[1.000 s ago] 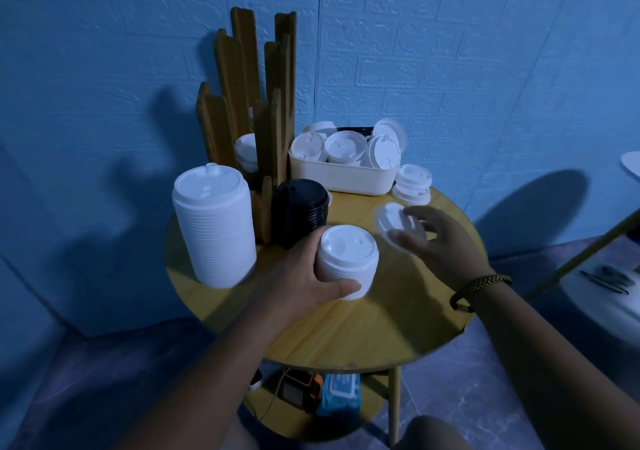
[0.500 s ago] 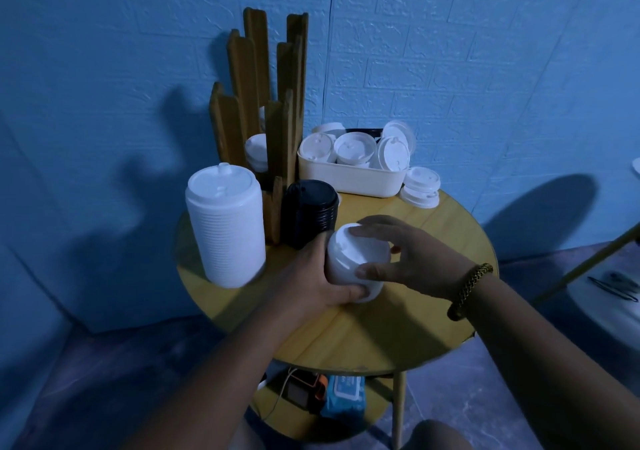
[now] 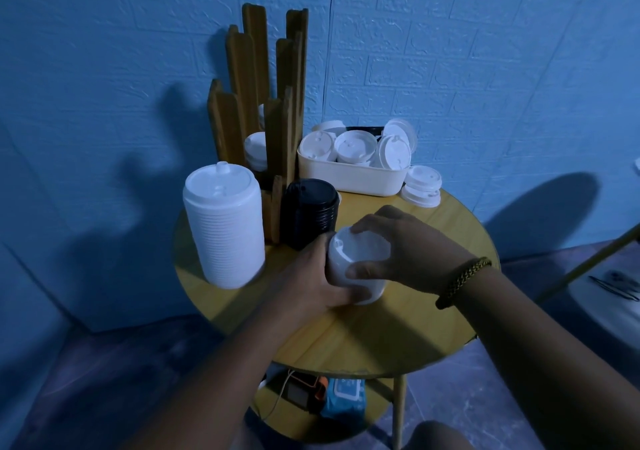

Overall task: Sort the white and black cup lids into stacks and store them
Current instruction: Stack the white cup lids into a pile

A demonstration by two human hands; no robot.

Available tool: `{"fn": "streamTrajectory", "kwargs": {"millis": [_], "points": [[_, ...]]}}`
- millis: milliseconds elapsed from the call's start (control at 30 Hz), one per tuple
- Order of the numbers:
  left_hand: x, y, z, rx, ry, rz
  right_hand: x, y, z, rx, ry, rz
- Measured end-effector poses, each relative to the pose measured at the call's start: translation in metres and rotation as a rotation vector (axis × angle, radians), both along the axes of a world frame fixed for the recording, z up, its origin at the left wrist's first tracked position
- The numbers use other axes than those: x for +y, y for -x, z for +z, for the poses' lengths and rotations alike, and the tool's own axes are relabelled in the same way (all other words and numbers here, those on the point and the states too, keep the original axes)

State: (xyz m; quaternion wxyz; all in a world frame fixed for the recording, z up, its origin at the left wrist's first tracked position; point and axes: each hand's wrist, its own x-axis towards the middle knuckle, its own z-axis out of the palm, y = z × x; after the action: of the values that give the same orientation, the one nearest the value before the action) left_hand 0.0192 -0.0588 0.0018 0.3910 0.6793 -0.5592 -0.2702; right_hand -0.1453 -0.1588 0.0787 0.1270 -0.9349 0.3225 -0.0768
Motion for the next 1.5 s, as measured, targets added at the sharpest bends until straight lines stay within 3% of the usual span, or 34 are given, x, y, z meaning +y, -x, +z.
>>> {"fn": "streamTrajectory", "kwargs": {"millis": [100, 300, 467, 567, 700, 1167, 1367, 1500], "points": [[0.002, 0.000, 0.001, -0.015, -0.001, -0.011, 0.005, 0.000, -0.006, 0.016, 0.059, -0.010], [0.003, 0.001, 0.001, -0.014, 0.036, -0.027, -0.002, 0.008, -0.022, -0.126, -0.043, 0.046], [0.001, -0.004, -0.004, 0.019, 0.029, -0.018, -0.022, 0.013, -0.045, -0.594, -0.587, -0.091], [0.000, -0.006, -0.009, 0.007, 0.021, -0.003, -0.060, 0.006, -0.061, -0.352, -0.304, -0.218], [-0.001, -0.007, -0.011, -0.026, 0.039, 0.037, -0.097, -0.015, -0.065, -0.108, -0.100, -0.164], [-0.002, -0.012, -0.014, -0.070, 0.023, 0.090, -0.140, -0.081, -0.060, -0.049, -0.030, 0.036], [-0.001, -0.012, -0.015, -0.058, 0.036, 0.084, -0.126, -0.031, -0.060, -0.333, -0.068, -0.089], [0.000, -0.010, -0.014, -0.032, 0.063, 0.088, -0.104, 0.017, -0.050, -0.687, -0.500, -0.322]]}}
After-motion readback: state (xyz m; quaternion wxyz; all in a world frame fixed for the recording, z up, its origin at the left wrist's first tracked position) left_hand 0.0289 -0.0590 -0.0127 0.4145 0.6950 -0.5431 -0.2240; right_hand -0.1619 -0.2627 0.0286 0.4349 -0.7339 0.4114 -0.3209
